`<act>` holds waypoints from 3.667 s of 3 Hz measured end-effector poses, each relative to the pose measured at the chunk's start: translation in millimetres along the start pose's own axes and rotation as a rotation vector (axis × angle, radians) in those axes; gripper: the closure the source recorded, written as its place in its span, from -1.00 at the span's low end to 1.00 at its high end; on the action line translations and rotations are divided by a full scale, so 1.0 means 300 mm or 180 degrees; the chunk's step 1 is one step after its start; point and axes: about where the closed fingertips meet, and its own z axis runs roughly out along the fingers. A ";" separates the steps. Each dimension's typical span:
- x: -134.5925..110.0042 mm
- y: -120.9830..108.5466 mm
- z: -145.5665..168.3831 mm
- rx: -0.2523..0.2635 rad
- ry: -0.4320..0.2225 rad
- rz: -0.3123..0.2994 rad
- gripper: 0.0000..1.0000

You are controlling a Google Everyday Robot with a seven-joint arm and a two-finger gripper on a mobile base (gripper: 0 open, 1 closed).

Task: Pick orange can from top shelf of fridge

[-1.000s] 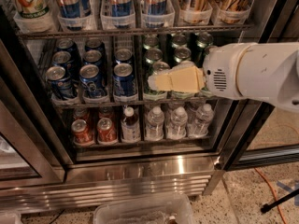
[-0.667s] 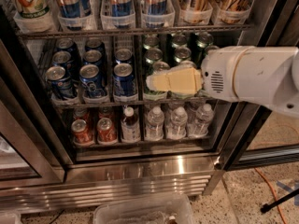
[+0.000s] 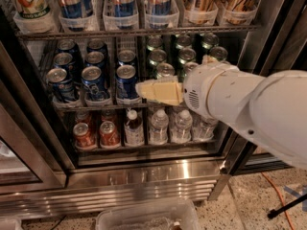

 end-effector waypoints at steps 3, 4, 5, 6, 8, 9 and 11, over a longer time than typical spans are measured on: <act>-0.143 0.061 0.091 0.0705 -0.0793 0.0068 -1.00; -0.070 -0.036 0.087 0.0872 -0.1123 0.0478 -1.00; -0.093 -0.061 0.062 0.0895 -0.1312 0.0568 -1.00; -0.094 -0.061 0.061 0.0896 -0.1315 0.0566 -1.00; -0.116 -0.096 -0.006 0.1090 -0.1323 0.0319 -1.00; -0.112 -0.118 -0.043 0.1179 -0.1283 0.0143 -1.00; -0.117 -0.187 -0.090 0.1313 -0.1405 0.0093 -1.00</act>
Offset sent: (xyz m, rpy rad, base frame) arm -0.0026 0.0185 0.0254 0.0276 -0.3914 -0.3480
